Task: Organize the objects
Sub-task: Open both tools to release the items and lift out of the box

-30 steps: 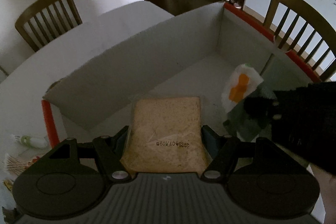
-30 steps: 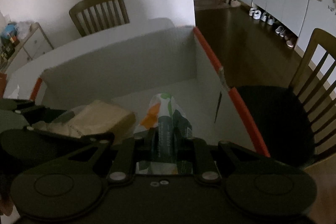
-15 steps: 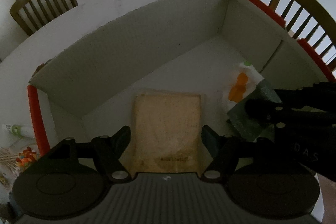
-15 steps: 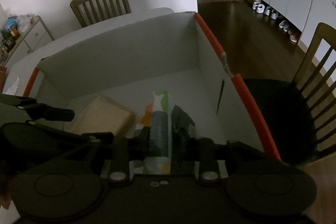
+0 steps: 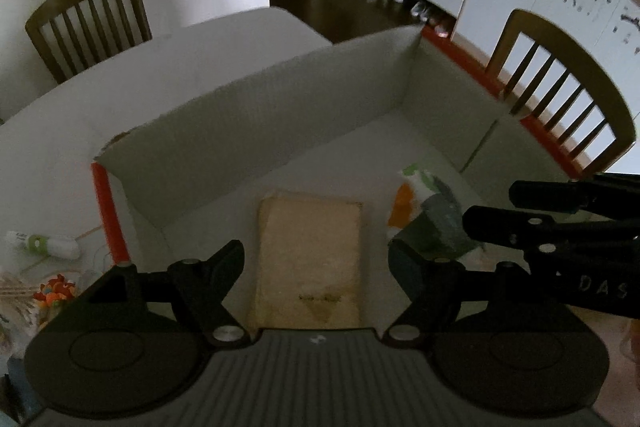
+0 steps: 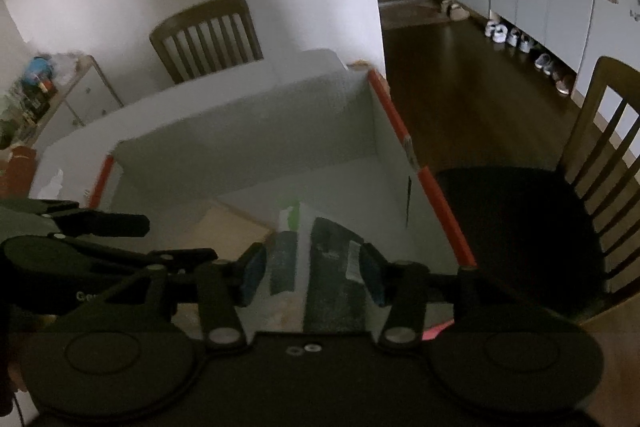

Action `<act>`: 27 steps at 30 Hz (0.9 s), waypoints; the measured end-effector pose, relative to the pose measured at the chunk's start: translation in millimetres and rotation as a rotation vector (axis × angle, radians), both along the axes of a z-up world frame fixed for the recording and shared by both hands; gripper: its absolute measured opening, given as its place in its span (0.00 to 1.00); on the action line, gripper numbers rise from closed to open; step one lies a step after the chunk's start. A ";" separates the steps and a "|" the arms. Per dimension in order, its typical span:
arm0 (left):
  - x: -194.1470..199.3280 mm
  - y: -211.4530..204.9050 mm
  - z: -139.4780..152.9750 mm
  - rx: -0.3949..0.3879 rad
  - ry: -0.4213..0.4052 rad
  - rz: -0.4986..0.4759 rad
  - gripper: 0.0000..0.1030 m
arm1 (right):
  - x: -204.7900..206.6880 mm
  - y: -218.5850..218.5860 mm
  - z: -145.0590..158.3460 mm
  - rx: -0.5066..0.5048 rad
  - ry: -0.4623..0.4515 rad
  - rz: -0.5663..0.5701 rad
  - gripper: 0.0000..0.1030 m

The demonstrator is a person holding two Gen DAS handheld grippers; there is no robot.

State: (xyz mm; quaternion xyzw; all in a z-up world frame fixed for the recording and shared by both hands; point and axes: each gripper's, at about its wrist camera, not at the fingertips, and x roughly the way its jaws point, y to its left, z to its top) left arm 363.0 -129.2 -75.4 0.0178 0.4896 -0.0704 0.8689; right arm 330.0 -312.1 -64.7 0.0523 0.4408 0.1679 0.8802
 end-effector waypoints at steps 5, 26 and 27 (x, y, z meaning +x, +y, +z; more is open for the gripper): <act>-15.3 -0.1 18.6 -0.044 -0.043 -0.004 0.76 | -16.4 -1.5 18.1 0.011 -0.032 0.013 0.52; -109.8 55.4 75.6 -0.128 -0.232 -0.038 0.82 | -93.1 42.9 57.6 0.023 -0.152 0.017 0.64; -114.0 60.9 76.7 -0.133 -0.235 -0.032 0.85 | -95.9 47.6 58.3 0.019 -0.158 0.016 0.66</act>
